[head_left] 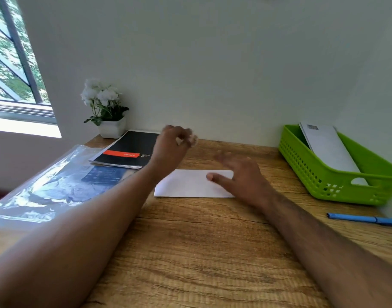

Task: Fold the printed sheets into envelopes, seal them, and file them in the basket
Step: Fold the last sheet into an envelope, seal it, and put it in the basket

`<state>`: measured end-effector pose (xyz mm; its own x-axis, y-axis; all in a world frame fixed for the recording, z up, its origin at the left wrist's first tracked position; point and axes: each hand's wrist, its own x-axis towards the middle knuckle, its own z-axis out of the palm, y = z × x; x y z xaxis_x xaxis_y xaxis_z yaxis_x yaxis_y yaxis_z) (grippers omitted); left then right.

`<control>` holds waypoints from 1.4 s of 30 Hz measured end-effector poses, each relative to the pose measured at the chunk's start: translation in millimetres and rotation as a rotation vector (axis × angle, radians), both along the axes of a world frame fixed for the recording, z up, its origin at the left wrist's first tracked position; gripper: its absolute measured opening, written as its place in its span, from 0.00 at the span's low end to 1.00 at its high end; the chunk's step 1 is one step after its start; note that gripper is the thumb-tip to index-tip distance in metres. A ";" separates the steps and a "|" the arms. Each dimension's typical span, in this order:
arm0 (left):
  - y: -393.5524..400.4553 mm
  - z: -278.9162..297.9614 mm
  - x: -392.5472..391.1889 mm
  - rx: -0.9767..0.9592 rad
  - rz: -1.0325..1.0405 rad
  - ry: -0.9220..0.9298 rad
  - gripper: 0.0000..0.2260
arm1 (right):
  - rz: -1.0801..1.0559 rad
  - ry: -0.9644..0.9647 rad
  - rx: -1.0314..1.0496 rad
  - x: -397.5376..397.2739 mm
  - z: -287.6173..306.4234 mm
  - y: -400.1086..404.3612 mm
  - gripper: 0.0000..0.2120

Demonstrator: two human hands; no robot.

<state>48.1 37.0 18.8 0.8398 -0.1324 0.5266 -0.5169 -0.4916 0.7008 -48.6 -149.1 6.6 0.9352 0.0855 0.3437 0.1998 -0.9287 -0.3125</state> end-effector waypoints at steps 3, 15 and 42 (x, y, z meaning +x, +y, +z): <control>-16.1 2.8 -26.1 -0.491 -0.376 0.360 0.05 | 0.035 -0.280 0.385 4.6 3.0 -3.5 0.31; -30.4 -8.6 -43.6 -0.584 -0.635 0.630 0.14 | 0.150 -0.319 0.592 8.6 -0.6 -15.4 0.18; -28.8 -14.6 -41.8 -0.347 -0.601 0.375 0.11 | 0.073 -0.181 0.850 12.1 -0.5 -20.6 0.14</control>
